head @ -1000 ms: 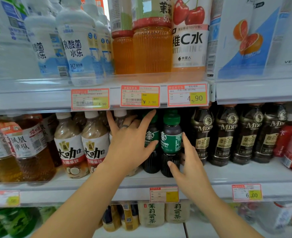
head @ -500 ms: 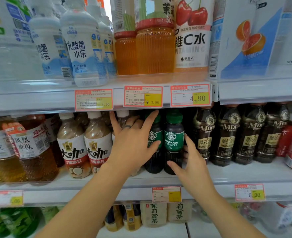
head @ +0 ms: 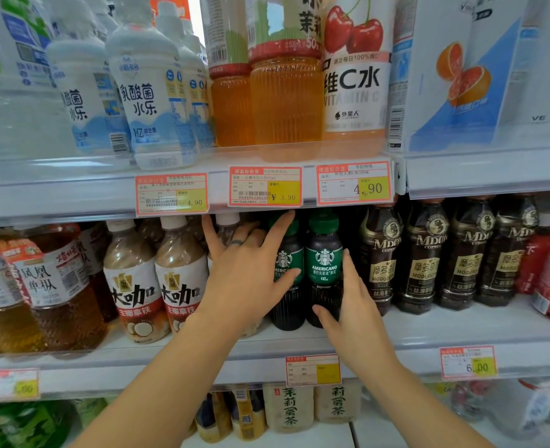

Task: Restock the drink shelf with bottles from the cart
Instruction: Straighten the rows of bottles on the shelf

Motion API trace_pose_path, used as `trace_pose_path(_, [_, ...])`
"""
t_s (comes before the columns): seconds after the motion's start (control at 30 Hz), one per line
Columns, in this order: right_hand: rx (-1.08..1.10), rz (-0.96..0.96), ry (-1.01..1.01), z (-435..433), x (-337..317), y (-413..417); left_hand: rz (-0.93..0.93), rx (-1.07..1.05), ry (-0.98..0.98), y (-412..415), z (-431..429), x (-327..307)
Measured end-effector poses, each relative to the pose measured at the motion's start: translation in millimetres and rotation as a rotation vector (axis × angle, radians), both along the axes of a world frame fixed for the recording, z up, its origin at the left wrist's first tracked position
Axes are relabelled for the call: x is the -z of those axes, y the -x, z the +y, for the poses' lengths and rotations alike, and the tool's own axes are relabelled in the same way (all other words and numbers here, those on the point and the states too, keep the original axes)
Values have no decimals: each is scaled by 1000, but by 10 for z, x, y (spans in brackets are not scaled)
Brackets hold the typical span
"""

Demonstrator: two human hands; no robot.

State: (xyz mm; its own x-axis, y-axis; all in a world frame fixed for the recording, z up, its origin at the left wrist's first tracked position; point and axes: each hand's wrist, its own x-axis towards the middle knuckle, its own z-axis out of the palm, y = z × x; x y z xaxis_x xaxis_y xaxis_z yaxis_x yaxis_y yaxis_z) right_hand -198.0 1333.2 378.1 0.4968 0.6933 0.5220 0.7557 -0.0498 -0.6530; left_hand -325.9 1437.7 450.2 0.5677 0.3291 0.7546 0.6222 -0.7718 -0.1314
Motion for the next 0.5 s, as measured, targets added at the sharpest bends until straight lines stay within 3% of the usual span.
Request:
trace_pose_path(0.33, [18,-23,14,-2,-36,-2,15,-53,-54,-21,-1,-1])
trace_pose_path(0.5, [19,-141,-25,-59,-62,0,62,-55,-64,16,-3,29])
